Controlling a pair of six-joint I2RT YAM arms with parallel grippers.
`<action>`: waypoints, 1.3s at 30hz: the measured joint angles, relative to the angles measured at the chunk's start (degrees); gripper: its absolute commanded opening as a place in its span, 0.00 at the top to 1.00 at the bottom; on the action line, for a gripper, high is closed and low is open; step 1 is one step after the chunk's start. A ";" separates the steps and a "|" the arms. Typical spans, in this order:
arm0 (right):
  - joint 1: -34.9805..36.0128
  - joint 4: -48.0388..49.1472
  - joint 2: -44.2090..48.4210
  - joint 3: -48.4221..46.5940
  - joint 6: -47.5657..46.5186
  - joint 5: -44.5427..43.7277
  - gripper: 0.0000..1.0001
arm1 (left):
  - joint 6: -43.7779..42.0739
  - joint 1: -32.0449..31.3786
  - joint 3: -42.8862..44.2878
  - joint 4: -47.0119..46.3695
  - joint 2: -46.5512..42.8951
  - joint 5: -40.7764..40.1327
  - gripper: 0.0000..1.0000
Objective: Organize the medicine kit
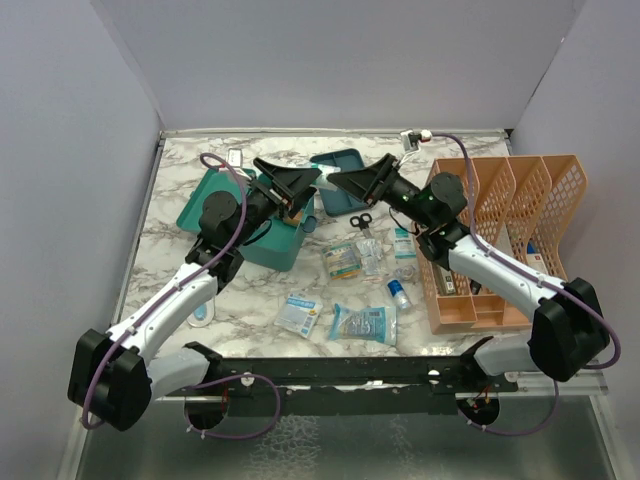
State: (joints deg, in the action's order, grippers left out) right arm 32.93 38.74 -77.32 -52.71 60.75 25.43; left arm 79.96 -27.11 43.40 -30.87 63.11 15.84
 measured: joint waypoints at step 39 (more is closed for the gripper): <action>0.76 -3.65 -1.22 2.95 -12.04 2.32 0.31 | 6.19 -2.47 2.64 14.67 3.32 -15.50 0.65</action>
State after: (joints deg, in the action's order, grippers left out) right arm 33.69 35.09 -78.54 -49.76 48.71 27.75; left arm 86.15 -29.58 46.04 -16.21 66.43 0.34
